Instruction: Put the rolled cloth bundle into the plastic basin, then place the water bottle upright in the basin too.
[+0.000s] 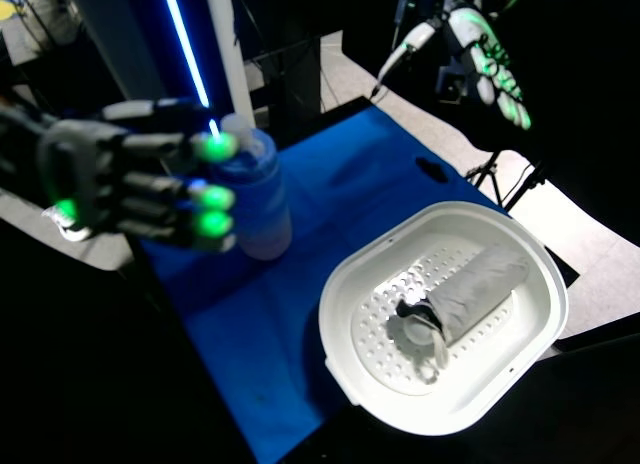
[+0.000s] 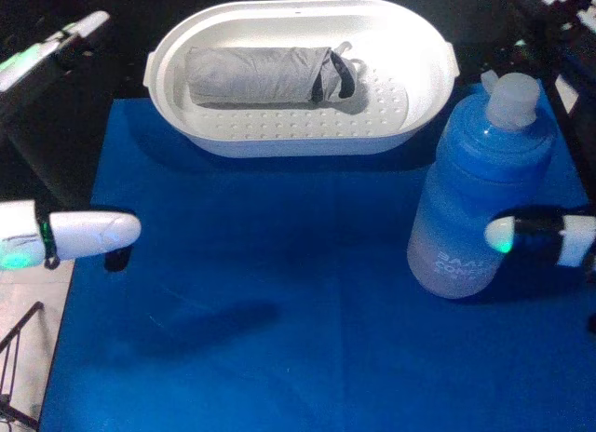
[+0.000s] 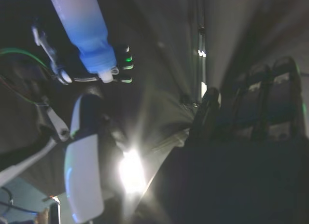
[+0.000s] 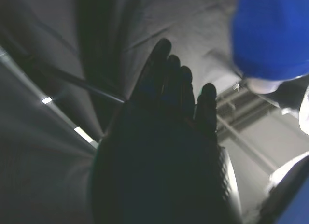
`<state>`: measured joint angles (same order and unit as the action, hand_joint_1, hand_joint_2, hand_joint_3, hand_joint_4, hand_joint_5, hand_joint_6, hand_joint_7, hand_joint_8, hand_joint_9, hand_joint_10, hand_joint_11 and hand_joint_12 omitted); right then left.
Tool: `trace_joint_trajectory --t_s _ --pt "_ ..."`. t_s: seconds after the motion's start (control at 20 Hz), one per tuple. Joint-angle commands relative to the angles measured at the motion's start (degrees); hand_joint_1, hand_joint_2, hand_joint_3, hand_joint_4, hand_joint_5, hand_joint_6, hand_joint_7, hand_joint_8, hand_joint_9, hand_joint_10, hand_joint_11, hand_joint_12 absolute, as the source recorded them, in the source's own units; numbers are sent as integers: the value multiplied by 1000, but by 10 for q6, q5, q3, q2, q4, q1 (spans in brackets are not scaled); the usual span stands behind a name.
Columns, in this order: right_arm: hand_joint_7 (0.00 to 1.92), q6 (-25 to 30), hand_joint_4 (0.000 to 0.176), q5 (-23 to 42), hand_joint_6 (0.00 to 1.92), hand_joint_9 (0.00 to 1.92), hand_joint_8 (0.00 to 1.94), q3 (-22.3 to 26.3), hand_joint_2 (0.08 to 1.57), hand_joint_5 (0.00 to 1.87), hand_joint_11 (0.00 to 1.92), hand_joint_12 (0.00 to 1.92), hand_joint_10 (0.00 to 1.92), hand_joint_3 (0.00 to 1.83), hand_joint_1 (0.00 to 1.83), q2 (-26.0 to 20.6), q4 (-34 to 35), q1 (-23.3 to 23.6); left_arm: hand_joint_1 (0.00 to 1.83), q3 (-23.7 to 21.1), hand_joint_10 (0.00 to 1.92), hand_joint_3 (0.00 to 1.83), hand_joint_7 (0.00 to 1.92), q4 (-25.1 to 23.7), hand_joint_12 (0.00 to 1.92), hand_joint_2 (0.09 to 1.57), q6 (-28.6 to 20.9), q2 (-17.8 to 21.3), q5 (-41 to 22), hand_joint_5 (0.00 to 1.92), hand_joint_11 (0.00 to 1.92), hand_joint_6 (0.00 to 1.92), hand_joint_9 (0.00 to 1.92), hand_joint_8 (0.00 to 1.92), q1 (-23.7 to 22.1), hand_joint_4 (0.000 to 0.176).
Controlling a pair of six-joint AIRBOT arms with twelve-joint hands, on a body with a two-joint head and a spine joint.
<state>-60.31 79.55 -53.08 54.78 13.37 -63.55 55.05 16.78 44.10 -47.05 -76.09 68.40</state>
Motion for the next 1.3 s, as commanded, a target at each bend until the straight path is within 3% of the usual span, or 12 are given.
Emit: trace_joint_trajectory --t_s 0.0,0.25,0.4,0.45,0.5,0.55,0.6,0.7,0.8,1.1,1.2,1.25 --pt "13 12 176 67 0 98 1 -6 800 0 0 459 6 3 850 8 -3 13 658 -3 0 9 0 6 0 842 -3 -3 -94 0 0 0 0 0 1 176" --pt "139 27 176 67 5 146 8 -31 845 42 0 556 7 2 932 54 10 32 669 -7 0 0 0 14 0 821 -16 -13 -103 10 0 4 0 0 17 176" --pt "374 27 101 56 14 334 12 -38 931 306 0 699 19 3 924 65 17 32 679 -8 0 0 0 18 0 815 -23 -16 -105 11 0 2 0 0 24 176" --pt "619 27 3 50 53 552 41 -39 1031 591 140 912 42 9 1004 65 19 32 672 -9 0 0 0 19 0 801 -23 -16 -106 4 0 0 0 0 26 176" --pt "644 27 0 49 45 572 31 -40 1043 618 148 940 34 0 1015 65 20 32 670 -10 0 0 0 19 0 801 -23 -16 -106 3 0 0 0 0 27 176" --pt "845 27 10 45 1068 882 973 -42 1180 755 475 1150 247 3 1151 64 21 32 682 -11 0 0 0 20 0 812 -23 -16 -106 2 0 0 0 0 28 176" --pt "821 27 5 41 1302 820 1253 -43 1220 705 569 1321 704 9 1153 64 21 32 686 -12 0 0 0 20 0 810 -24 -16 -107 2 0 0 0 0 30 176" --pt "886 27 0 36 1286 904 1304 -44 1212 713 904 1487 1204 1 1187 60 21 32 716 -13 0 0 0 21 0 794 -25 -17 -109 21 0 7 0 0 32 176" --pt "898 27 0 34 1142 959 1369 -45 1193 778 983 1749 1531 0 1216 54 20 32 713 -13 0 0 0 22 0 796 -25 -18 -109 29 0 7 0 0 32 176" --pt "1011 27 0 30 1287 943 1064 -52 1164 757 843 1556 1271 0 1218 25 -8 66 678 -12 0 0 0 23 0 794 -26 -21 -103 43 0 6 0 0 33 176" --pt "913 27 0 30 1216 959 1308 -53 1169 837 932 1761 1561 1 1150 12 -33 89 731 -13 0 6 0 25 0 813 -27 -22 -105 60 0 9 0 0 34 176" --pt "834 26 0 30 1169 952 1747 -53 1159 879 1037 1920 1914 0 1137 3 -48 103 751 -13 0 6 0 25 0 818 -28 -22 -104 54 0 4 0 0 34 176"
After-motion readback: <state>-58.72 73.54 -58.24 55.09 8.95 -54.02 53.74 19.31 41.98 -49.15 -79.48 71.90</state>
